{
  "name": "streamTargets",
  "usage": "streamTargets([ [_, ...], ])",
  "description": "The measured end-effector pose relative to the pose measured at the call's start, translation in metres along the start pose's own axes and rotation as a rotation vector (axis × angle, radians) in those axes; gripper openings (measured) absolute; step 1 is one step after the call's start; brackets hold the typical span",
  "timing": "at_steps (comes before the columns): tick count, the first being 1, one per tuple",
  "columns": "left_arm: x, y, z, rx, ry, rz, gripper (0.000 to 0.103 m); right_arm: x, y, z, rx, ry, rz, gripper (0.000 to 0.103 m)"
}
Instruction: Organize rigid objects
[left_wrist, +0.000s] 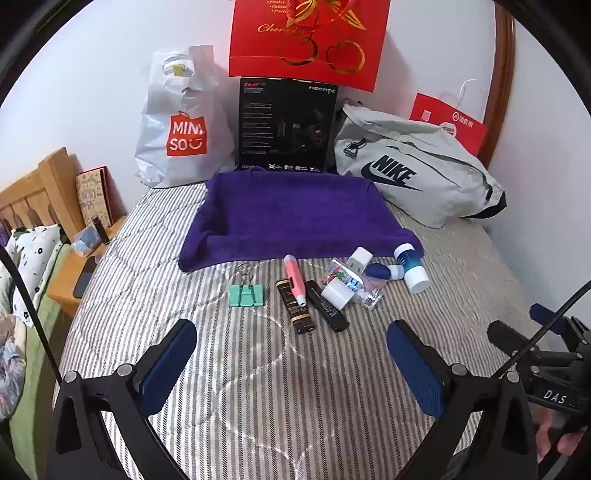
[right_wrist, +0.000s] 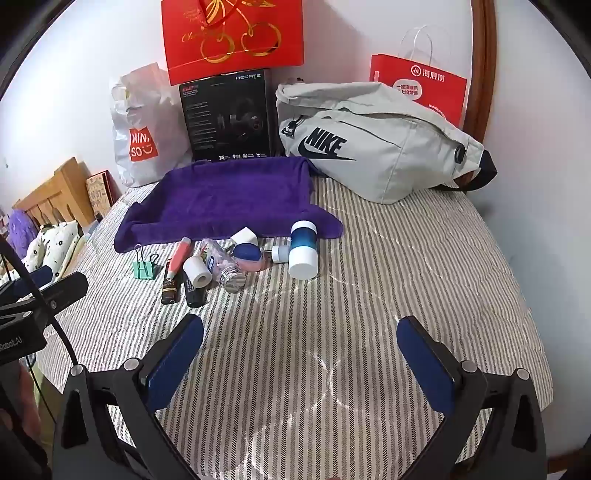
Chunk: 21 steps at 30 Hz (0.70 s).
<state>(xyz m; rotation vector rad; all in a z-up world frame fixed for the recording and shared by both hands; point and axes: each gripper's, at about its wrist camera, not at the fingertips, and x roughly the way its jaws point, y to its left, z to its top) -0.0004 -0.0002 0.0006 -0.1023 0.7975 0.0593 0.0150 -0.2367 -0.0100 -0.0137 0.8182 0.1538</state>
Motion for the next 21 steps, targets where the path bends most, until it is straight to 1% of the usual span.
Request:
streamTargets([
  [2,-0.002,0.0,0.0,-0.003,-0.016,0.011,0.103,-0.002,0.0,0.0,-0.004,-0.003,-0.008,0.103],
  [5,-0.003,0.001,0.002,0.006,-0.017,0.017,0.103,-0.007,-0.002,0.0,0.001,-0.011,-0.006,0.103],
  [6,-0.003,0.001,0.002,0.009,-0.017,0.02,0.103,-0.002,-0.002,0.0,0.003,0.01,-0.009,0.103],
  [8,-0.003,0.003,0.003,0.013,-0.014,0.021,0.103,-0.002,-0.001,0.004,0.0,0.021,-0.011,0.103],
  [9,-0.004,0.003,-0.002,0.022,-0.026,0.039,0.103,-0.002,-0.002,0.003,0.005,0.018,-0.005,0.103],
  [10,-0.003,0.003,-0.005,0.025,-0.029,0.041,0.103,-0.002,-0.004,0.001,0.01,0.015,0.001,0.103],
  [13,-0.004,0.006,-0.007,0.015,-0.028,0.037,0.103,-0.002,-0.002,0.001,0.003,0.019,0.0,0.103],
  [16,-0.006,0.008,-0.009,0.005,-0.038,0.017,0.103,-0.004,-0.001,0.001,-0.006,0.016,-0.001,0.103],
  [21,-0.004,0.003,-0.011,0.037,-0.031,0.054,0.103,-0.006,0.0,0.0,-0.008,0.011,-0.008,0.103],
])
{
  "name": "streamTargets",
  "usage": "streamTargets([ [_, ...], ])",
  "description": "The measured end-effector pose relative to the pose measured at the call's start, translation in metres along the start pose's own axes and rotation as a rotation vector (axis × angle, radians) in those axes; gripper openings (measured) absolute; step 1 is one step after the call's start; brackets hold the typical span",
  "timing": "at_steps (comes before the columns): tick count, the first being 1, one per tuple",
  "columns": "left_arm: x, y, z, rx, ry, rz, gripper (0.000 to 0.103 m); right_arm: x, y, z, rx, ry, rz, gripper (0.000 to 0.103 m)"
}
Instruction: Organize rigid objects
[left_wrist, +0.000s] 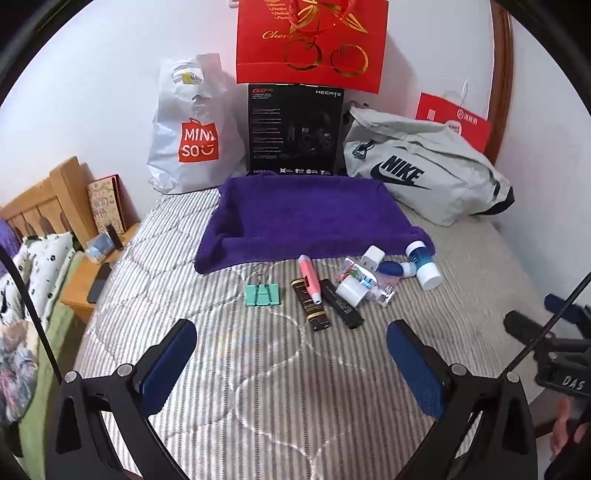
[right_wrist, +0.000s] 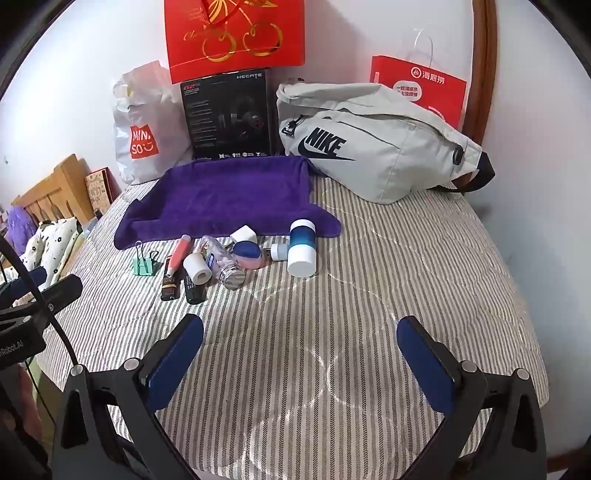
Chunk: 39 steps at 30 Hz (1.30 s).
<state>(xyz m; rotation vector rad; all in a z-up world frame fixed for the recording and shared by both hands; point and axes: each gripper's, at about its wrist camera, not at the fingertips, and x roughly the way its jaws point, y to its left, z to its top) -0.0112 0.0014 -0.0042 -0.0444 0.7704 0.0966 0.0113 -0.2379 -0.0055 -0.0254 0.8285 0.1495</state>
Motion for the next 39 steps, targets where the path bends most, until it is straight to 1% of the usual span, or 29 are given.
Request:
streamTargets([
  [4,-0.002,0.001,0.001,-0.005,0.0,-0.012,0.103,-0.003,-0.002,0.0,0.002,-0.004,0.0,0.103],
  [23,-0.004,0.005,0.0,-0.005,0.001,0.018,0.103,-0.01,-0.001,-0.001,-0.009,-0.013,-0.008,0.103],
  [39,-0.005,0.007,0.002,-0.008,0.004,0.019,0.103,-0.012,0.001,-0.002,-0.021,-0.016,-0.015,0.103],
])
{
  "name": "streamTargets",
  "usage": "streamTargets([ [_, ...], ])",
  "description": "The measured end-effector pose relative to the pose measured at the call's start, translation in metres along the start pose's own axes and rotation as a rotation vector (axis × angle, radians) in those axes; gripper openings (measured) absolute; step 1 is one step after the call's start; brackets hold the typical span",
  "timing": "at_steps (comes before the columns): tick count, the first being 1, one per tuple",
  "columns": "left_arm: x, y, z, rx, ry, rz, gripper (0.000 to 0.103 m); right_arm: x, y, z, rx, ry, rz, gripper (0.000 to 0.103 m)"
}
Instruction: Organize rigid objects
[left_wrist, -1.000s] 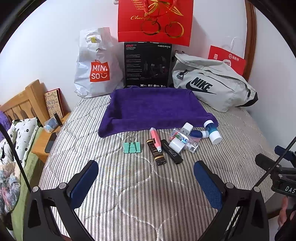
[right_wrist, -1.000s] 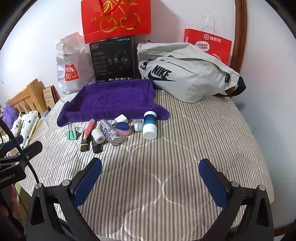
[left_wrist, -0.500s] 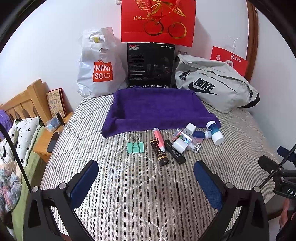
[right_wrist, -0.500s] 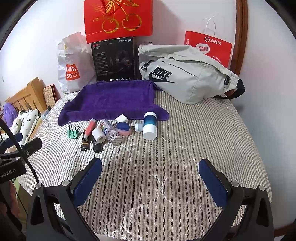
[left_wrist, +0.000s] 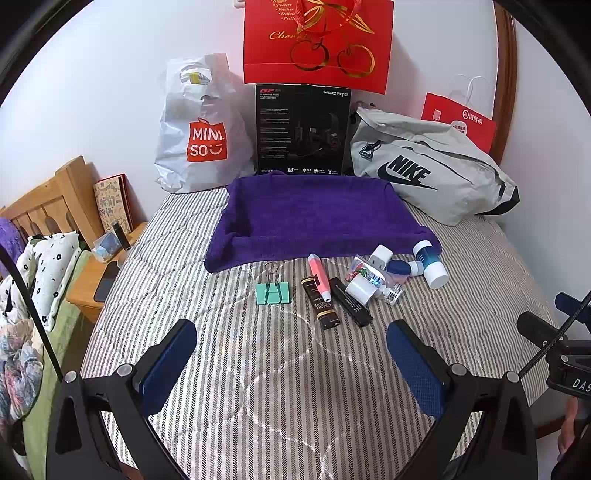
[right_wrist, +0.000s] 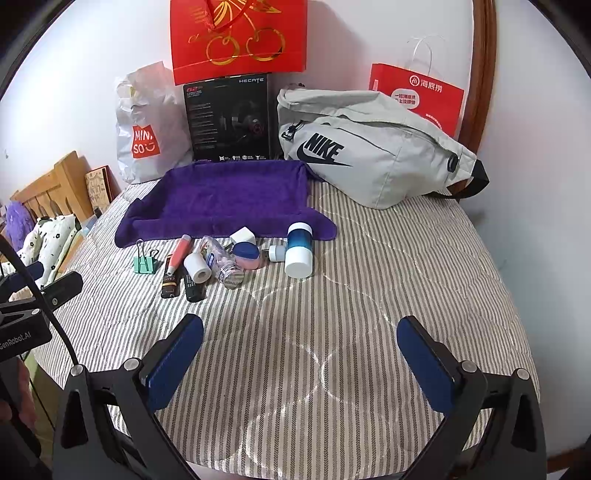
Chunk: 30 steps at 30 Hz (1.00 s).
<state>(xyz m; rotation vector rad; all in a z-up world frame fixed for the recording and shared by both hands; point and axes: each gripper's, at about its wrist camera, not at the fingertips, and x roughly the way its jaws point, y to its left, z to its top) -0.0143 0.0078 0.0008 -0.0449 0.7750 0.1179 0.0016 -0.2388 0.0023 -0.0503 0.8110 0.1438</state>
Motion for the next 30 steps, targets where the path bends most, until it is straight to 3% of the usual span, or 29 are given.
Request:
streamTargets([
  [30,0.0011,0.0037,0.0016,-0.001,0.007,0.0,0.103,-0.0008,-0.0004,-0.0018,0.001,0.013,0.003,0.103],
])
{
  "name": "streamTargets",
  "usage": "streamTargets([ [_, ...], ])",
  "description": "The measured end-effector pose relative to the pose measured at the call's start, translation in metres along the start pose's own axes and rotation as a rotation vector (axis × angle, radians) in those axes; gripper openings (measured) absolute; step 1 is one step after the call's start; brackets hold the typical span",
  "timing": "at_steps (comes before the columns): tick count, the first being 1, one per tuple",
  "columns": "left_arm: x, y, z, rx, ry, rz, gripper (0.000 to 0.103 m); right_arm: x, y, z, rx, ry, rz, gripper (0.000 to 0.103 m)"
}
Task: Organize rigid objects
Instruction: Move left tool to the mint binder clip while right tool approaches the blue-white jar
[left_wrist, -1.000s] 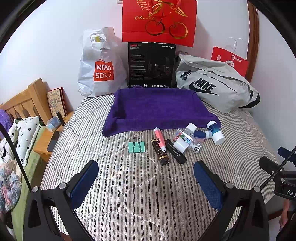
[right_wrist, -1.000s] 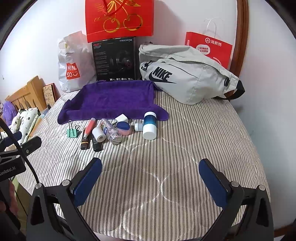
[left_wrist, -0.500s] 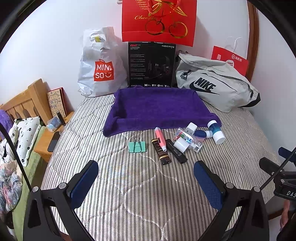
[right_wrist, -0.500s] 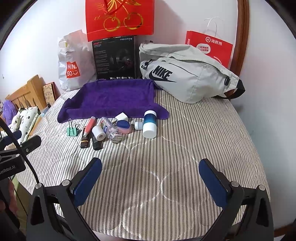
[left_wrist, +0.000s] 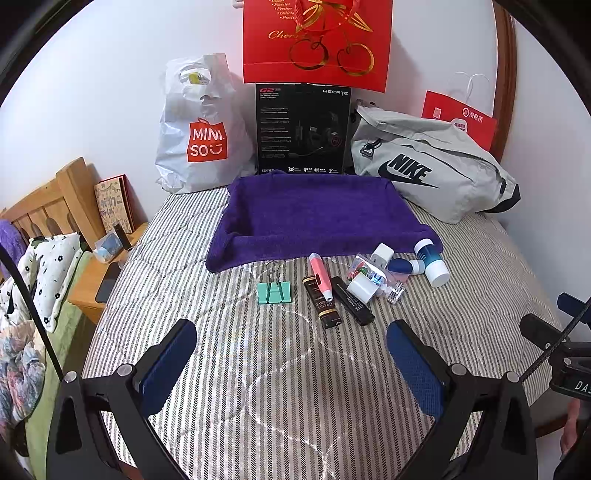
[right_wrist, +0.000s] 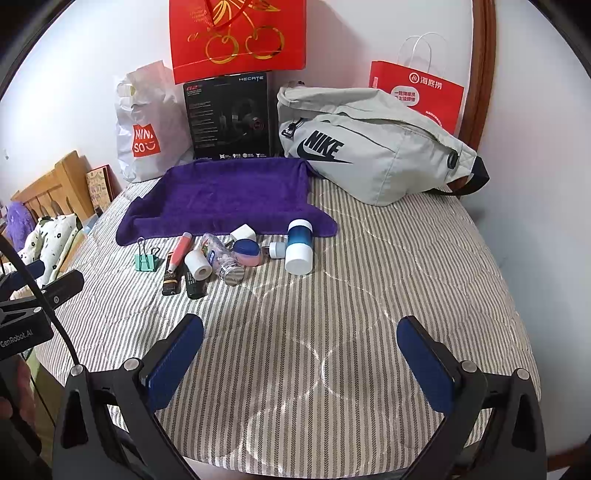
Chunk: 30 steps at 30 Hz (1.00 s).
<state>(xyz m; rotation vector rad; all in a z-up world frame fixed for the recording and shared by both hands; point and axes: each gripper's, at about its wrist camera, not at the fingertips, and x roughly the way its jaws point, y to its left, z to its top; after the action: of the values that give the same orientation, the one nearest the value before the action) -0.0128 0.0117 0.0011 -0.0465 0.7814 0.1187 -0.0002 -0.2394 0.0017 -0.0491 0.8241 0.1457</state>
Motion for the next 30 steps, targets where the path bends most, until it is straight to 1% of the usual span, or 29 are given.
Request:
streamTargets([
  [12,0.001,0.0,0.0,0.004,0.005,0.007,0.103,-0.001,-0.001,0.0,0.001,-0.002,0.0,0.103],
  [19,0.01,0.002,0.002,-0.001,0.018,0.01,0.103,0.001,-0.002,0.001,0.002,0.003,0.0,0.103],
  [25,0.029,0.005,0.006,0.004,0.032,0.059,0.103,0.013,-0.008,0.005,0.031,0.023,0.035,0.103],
  [28,0.045,0.01,0.007,-0.01,0.052,0.055,0.103,0.024,-0.012,0.008,0.033,0.04,0.032,0.103],
  [30,0.059,0.015,0.008,-0.024,0.067,0.045,0.103,0.033,-0.014,0.01,0.028,0.048,0.011,0.103],
])
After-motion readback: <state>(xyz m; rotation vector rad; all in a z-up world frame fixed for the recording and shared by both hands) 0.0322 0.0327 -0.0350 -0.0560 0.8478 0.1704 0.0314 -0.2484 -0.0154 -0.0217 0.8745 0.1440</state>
